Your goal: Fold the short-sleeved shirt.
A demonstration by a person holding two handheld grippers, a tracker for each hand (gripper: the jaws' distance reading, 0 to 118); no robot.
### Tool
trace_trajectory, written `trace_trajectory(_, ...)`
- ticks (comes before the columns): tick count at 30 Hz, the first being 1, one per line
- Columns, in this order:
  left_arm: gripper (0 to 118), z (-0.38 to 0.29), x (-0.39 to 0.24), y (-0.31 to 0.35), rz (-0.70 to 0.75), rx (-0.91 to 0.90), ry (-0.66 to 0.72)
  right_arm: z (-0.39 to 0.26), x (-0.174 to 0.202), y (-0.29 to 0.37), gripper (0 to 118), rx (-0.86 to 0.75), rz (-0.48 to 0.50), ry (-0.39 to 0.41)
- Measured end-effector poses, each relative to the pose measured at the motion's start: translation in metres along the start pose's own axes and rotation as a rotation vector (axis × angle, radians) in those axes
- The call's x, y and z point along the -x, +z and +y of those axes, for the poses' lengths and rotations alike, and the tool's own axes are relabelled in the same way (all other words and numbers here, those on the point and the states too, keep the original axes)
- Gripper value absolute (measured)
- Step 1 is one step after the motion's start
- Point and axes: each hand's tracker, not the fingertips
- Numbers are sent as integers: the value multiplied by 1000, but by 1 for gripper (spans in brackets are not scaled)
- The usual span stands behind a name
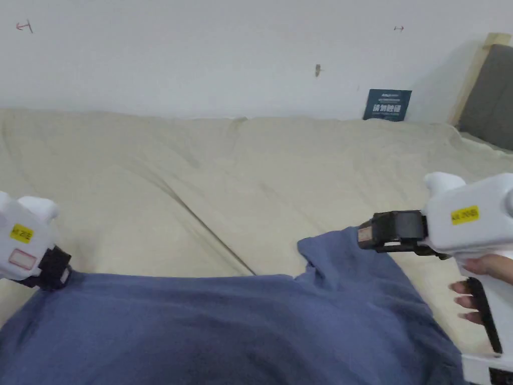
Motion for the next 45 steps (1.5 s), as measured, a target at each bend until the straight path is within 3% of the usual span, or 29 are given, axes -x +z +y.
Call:
trace_trajectory(5, 9, -1, 3, 2, -2, 0, -5, 33, -34, -66, 107, 129, -157, -98)
trace_trajectory(10, 9, -5, 8, -1, -8, 26, 13, 29, -39, -98, 99, 194, -222, -56)
trace_trajectory(11, 9, -6, 9, -3, -10, 34, 15, 28, -38, -100, 92, 197, -230, -58)
trace_trajectory(15, 9, -12, 7, -10, -9, 57, 3, 23, -32, -90, 0, 179, -231, -53)
trace_trajectory(18, 9, -14, 7, -11, -6, 55, 17, 29, -29, -74, 0, 147, -226, -30)
trace_trajectory(22, 9, -17, 10, 0, -9, 34, 45, 35, -34, -39, 0, 70, -128, -94)
trace_trajectory(30, 9, -37, 11, 56, -47, -30, 73, 11, -34, 52, 0, -23, -61, -94)
trace_trajectory(34, 9, -60, 6, 95, -60, -67, 74, -19, -31, 102, 0, -69, -18, -120)
trace_trajectory(45, 9, -170, -18, 181, -131, -141, 71, -150, -38, 209, 0, -85, 26, -89)
